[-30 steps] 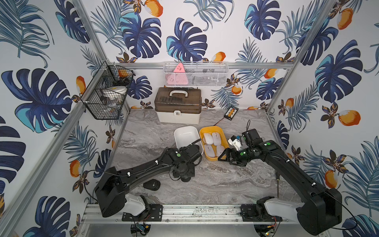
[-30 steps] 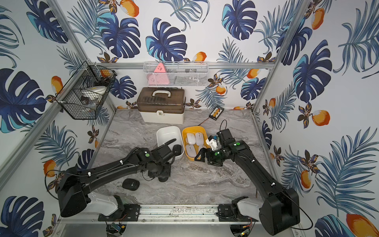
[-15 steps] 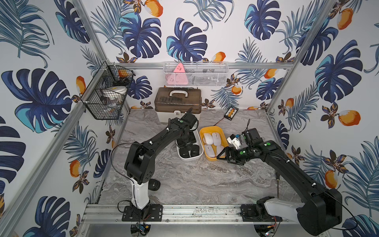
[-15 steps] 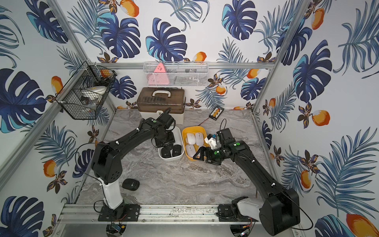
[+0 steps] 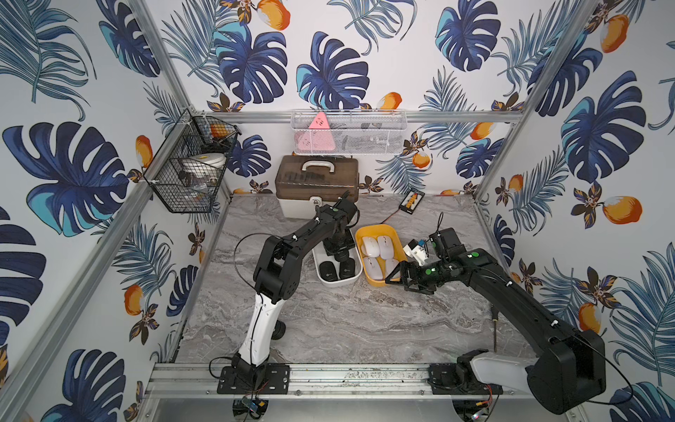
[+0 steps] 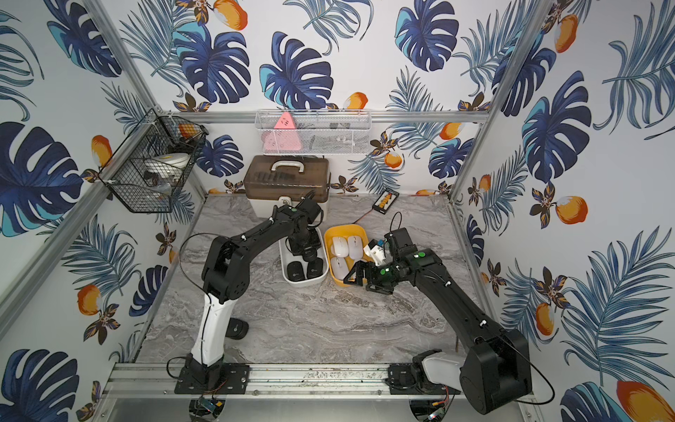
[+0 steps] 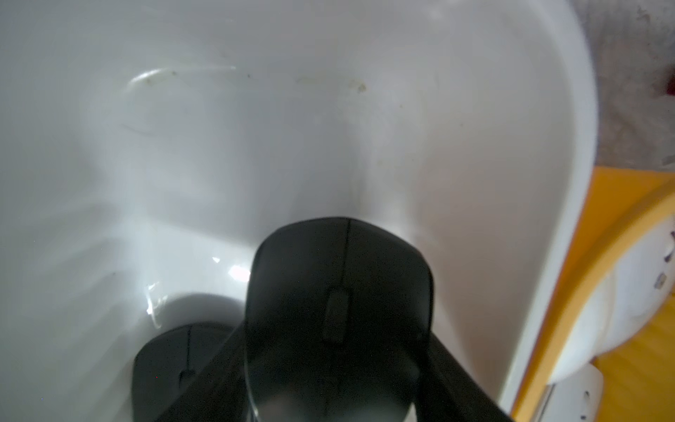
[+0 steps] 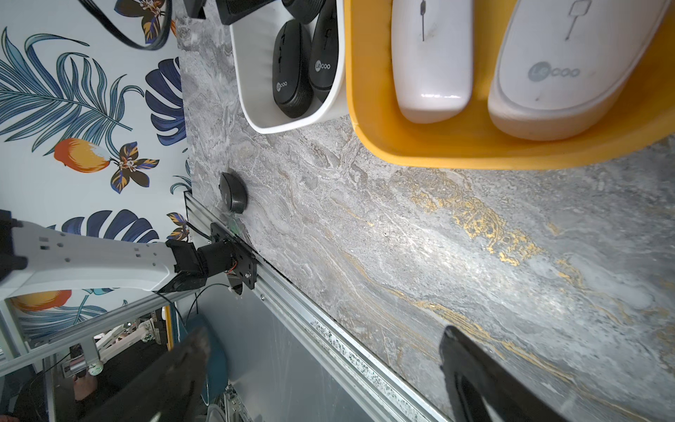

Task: Place the mice by color into the storage box
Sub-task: Place the mouse in the storage box.

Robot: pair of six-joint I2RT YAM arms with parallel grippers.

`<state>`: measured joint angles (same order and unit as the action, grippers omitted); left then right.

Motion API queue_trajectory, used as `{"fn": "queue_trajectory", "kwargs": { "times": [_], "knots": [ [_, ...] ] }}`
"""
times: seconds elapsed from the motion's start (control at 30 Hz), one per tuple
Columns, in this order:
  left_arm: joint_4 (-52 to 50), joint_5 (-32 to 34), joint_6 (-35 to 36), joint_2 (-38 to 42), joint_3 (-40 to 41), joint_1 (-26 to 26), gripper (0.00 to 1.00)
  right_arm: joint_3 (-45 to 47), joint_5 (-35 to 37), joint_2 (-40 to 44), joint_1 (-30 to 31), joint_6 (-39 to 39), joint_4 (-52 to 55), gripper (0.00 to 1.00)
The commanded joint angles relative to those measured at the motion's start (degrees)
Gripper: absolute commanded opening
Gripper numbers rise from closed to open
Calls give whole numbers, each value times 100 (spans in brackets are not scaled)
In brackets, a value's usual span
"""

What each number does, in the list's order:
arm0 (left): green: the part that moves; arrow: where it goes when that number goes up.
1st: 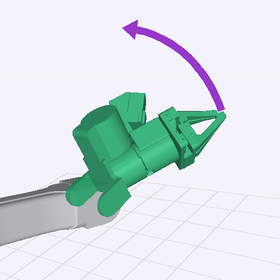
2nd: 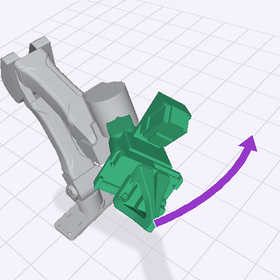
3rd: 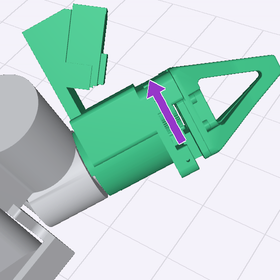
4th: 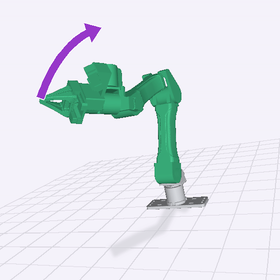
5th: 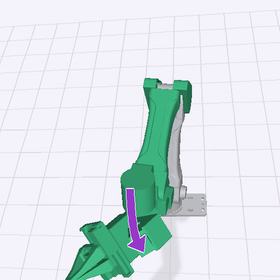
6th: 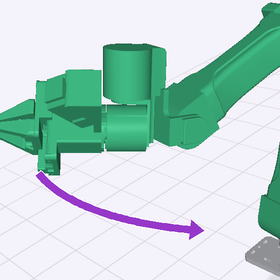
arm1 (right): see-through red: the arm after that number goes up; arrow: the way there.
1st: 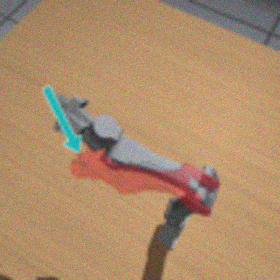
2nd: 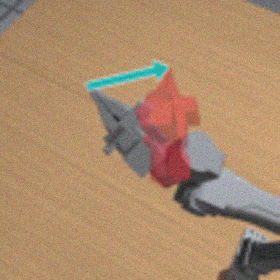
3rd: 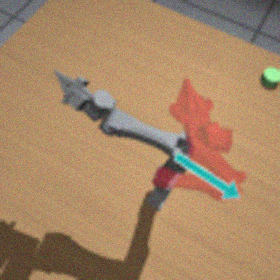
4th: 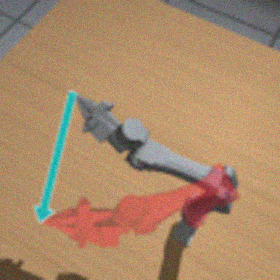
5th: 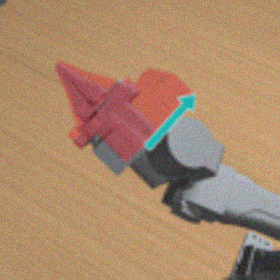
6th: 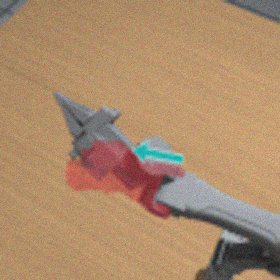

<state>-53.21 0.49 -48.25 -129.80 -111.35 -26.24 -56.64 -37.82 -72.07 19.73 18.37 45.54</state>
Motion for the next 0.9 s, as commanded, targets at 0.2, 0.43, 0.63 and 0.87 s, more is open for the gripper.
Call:
{"fn": "queue_trajectory", "kwargs": {
  "times": [0.2,0.43,0.63,0.87],
  "knots": [
    [8,127,95,-274,-181,49,62,55,-53,40,-1,-27,-99,100],
    [126,74,89,-265,-90,53,76,49,-111,30,3,43,-159,100],
    [163,21,-75,362,362,57,85,21,-155,28,2,83,-217,100],
    [178,14,-552,2532,2388,124,87,82,-172,110,13,131,-278,100]
  ]
}}
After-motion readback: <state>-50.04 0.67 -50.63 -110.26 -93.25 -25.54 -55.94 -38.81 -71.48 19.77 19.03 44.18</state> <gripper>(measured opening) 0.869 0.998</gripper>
